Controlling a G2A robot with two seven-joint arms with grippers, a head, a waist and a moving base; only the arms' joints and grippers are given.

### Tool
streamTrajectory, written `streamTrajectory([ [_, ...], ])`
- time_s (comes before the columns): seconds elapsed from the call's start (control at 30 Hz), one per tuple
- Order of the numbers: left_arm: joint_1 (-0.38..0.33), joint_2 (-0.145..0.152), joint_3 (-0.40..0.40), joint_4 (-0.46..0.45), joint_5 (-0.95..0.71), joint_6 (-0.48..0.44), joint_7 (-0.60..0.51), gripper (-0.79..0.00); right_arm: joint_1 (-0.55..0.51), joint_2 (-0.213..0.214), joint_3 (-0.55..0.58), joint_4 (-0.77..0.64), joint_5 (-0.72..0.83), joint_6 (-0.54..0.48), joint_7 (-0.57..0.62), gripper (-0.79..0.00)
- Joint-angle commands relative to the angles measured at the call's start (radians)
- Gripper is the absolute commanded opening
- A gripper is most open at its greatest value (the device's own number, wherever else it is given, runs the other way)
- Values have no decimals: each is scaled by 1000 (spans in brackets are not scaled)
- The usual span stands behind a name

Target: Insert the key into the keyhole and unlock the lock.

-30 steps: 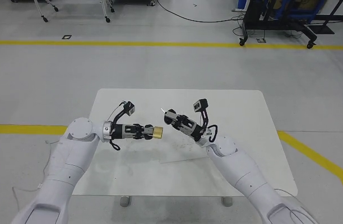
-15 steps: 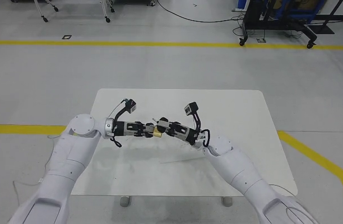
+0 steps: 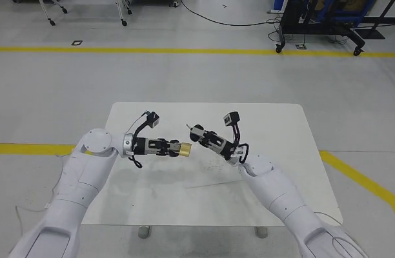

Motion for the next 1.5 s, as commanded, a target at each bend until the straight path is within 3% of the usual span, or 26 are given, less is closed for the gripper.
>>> streamTrajectory([
  [0.0,3,2,7,-10,30,-1,14,-785,4,-9,-23,2,-23,7,-12,-785],
  [0.3,-13,3,-7,-3,-4,48,66,-785,-6,-14,-13,24,122,-38,146,-785],
  [0.4,-37,1,13,0,53,93,100,-785,-18,-9,6,26,143,-50,165,-785],
  [0.63,-37,1,13,0,53,93,100,-785,-30,-6,17,14,162,-49,182,-785],
  [0.8,-34,-10,31,29,6,244,162,-785,-36,-5,19,5,165,-42,172,-785],
  [0.9,-75,-29,56,101,-62,389,183,-785,-64,9,47,-35,131,30,152,-785],
  [1.0,-109,-55,86,156,-145,402,174,-785,-115,34,96,-114,36,121,93,-785],
  [1.13,-169,-94,146,225,-162,402,223,-785,-239,75,182,-324,-160,267,-26,-785],
  [1.23,-202,-118,174,254,-153,322,298,-785,-357,99,247,-524,-262,367,-90,-785],
  [1.3,-202,-118,174,254,-153,322,298,-785,-412,108,272,-625,-292,414,-109,-785],
  [1.47,-202,-118,174,254,-153,322,298,-785,-412,108,272,-625,-292,414,-109,-785],
])
